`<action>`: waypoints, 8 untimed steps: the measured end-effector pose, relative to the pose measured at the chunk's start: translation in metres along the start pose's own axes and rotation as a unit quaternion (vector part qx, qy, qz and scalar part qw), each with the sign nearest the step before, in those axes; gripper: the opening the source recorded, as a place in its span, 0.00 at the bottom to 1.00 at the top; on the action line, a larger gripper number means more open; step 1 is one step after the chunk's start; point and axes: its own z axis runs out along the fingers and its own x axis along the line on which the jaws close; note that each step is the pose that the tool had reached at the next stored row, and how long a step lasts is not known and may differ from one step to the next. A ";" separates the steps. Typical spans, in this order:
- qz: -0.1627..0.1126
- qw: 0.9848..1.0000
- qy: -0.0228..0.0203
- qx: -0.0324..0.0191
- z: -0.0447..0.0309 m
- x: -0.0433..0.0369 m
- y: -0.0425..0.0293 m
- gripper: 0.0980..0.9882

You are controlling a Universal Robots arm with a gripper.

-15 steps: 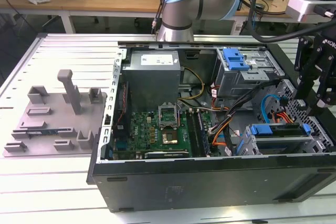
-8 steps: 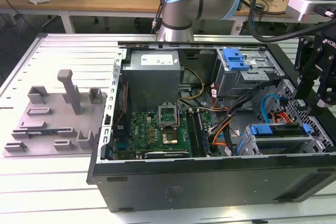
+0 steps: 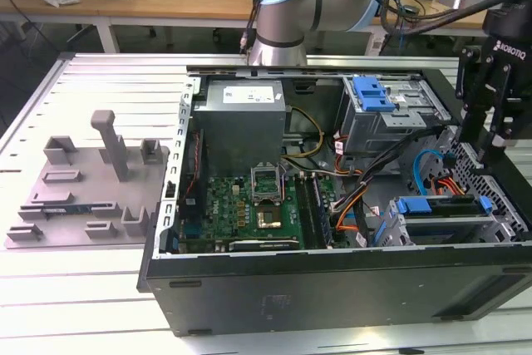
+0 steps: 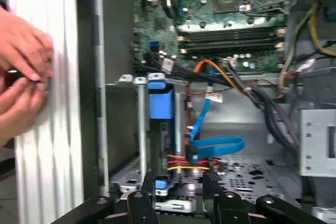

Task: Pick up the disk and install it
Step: 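Insert the second disk wire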

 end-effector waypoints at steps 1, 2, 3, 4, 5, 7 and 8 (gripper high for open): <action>-0.002 1.000 0.012 -0.005 -0.0007 -0.0025 -0.0010 0.43; -0.003 1.000 0.021 -0.008 -0.0015 -0.0059 -0.0015 0.43; -0.003 0.999 0.030 -0.011 -0.0031 -0.0118 -0.0018 0.43; -0.003 0.999 0.038 -0.011 -0.0050 -0.0193 -0.0016 0.43; -0.003 0.999 0.046 -0.011 -0.0068 -0.0265 -0.0015 0.43; -0.003 0.999 0.052 -0.012 -0.0069 -0.0319 -0.0013 0.43; -0.003 0.999 0.053 -0.012 -0.0057 -0.0330 -0.0011 0.43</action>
